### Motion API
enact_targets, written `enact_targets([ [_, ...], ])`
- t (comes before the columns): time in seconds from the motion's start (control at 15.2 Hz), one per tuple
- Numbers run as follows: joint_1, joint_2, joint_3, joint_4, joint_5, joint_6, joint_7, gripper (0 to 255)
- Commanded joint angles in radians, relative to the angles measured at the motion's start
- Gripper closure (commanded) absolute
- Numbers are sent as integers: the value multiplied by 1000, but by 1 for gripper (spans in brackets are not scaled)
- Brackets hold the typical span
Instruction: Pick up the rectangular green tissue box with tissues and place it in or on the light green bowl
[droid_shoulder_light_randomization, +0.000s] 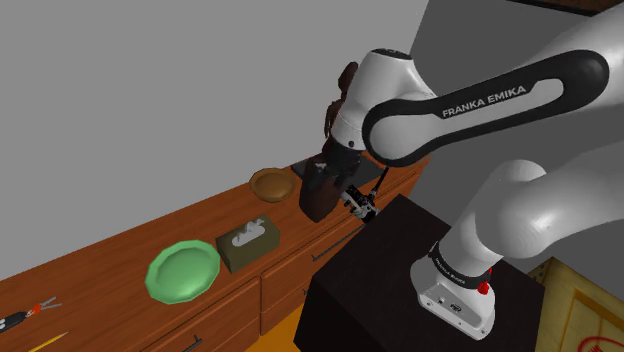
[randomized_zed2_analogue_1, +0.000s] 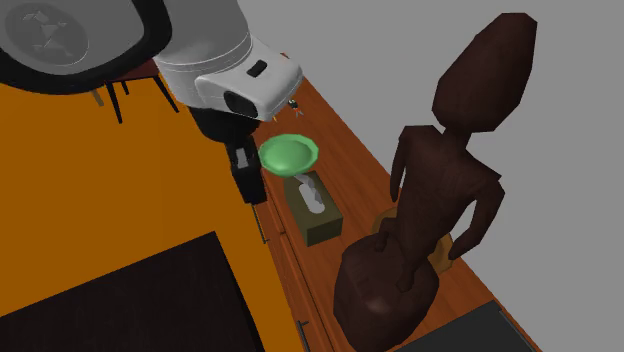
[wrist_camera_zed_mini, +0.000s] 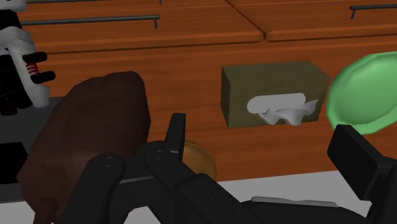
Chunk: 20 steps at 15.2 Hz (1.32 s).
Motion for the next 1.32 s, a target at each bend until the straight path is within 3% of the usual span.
enact_targets([
  [0.0,0,94,45,6,35,120,52,0],
  [0.2,-11,246,114,23,65,296,131,0],
  [0.4,-57,413,194,58,30,469,245,0],
  [0.46,-88,471,227,72,-17,525,307,0],
  [0.53,-132,530,261,86,-107,579,401,0],
  [0.59,-175,592,276,100,-286,630,562,0],
  [0.66,-125,653,173,124,-562,669,799,0],
  [0.73,-2,708,10,162,-798,696,1013,0],
  [0.79,110,758,-127,206,-977,718,1190,0],
  [0.86,264,802,-283,241,-1031,748,1273,0],
  [0.99,470,894,-484,311,-1087,805,1400,0],
  [1.12,598,985,-595,375,-1051,858,1452,0],
  [1.25,653,1051,-637,424,-1009,888,1476,0],
])
